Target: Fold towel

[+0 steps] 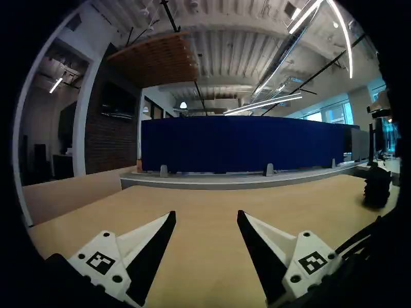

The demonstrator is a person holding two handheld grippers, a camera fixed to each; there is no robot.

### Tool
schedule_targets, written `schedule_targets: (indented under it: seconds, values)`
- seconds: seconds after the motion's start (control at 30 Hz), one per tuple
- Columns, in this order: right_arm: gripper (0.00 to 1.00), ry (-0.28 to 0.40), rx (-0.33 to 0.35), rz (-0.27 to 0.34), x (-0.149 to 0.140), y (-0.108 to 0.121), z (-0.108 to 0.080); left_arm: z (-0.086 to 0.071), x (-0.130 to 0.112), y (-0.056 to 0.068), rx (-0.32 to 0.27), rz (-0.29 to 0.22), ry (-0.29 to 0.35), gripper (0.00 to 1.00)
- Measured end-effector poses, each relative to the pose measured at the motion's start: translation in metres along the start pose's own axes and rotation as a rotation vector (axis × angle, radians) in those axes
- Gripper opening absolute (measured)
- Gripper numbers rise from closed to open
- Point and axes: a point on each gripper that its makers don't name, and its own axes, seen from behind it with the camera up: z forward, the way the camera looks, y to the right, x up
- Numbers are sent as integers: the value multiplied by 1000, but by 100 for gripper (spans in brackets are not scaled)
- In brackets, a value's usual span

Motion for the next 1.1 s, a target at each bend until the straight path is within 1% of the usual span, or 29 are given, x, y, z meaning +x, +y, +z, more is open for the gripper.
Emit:
schedule_targets:
  seconds: [0.17,0.27,0.37,0.5,0.6,0.87,0.97,1.1]
  values:
    - [100,42,-22,-28,18,16,-7,0,0,0,0,0,0,89]
    - [100,64,-47,-37,25,30,-10,-1,0,0,0,0,0,89]
    - [100,84,-73,-41,28,43,-13,-1,0,1,0,0,0,89]
    - [100,111,-99,-50,24,53,-15,0,0,1,0,0,0,89]
    - [100,120,-102,-60,13,56,-15,0,0,1,0,0,0,89]
    - [100,96,-90,-64,-34,54,-14,-1,0,0,0,0,0,90]
    - [100,90,-87,-56,-55,55,-13,-1,0,1,0,0,1,90]
    - [100,85,-78,-31,-83,57,-10,-1,0,0,0,0,1,90]
